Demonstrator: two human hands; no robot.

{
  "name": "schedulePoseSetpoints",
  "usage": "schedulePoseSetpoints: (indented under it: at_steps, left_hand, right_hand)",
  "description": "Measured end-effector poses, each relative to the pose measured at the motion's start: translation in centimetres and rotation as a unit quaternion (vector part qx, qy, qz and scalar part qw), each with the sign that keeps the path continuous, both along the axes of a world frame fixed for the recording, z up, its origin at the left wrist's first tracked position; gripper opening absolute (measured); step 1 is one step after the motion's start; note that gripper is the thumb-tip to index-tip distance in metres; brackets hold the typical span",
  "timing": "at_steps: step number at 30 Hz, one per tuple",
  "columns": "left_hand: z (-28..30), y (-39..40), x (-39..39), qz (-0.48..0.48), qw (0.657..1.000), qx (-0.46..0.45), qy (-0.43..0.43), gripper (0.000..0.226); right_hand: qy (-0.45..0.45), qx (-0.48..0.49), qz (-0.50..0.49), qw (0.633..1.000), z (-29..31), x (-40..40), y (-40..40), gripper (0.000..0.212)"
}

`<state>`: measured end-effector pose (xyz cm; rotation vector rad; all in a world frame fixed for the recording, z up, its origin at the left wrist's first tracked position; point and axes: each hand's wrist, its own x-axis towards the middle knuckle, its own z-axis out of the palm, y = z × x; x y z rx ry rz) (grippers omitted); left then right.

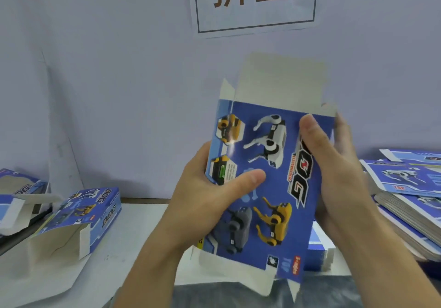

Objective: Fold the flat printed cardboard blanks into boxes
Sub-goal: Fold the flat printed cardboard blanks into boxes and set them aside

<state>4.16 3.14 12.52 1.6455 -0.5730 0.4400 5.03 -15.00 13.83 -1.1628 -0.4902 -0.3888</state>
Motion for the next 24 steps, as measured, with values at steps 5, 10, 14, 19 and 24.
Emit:
schedulePoseSetpoints:
  at_steps: [5, 10, 14, 19, 24]
  left_hand:
    - [-0.1, 0.2, 0.8, 0.093, 0.993, -0.073, 0.019, 0.042]
    - [-0.5, -0.2, 1.1, 0.062, 0.995, -0.067, 0.036, 0.036]
    - [-0.6, -0.4, 1.4, 0.089, 0.992, -0.068, 0.056, 0.055]
    - [-0.8, -0.4, 1.5, 0.115, 0.993, -0.022, 0.028, 0.050]
    - [-0.8, -0.9, 1.1, 0.071, 0.997, -0.003, 0.027, 0.052]
  right_hand:
    - [0.024, -0.151, 0.023, 0.988, -1.7, 0.6, 1.1, 0.104]
    - [0.039, -0.115, -0.026, 0.992, -2.7, 1.2, 1.0, 0.086]
    - [0.043, -0.135, 0.020, 0.990, -2.6, 1.0, 0.7, 0.083]
    - [0.020, -0.103, -0.036, 0.994, -2.4, 1.5, 0.9, 0.072]
    - [-0.050, -0.085, -0.121, 0.988, -2.1, 1.3, 0.9, 0.065]
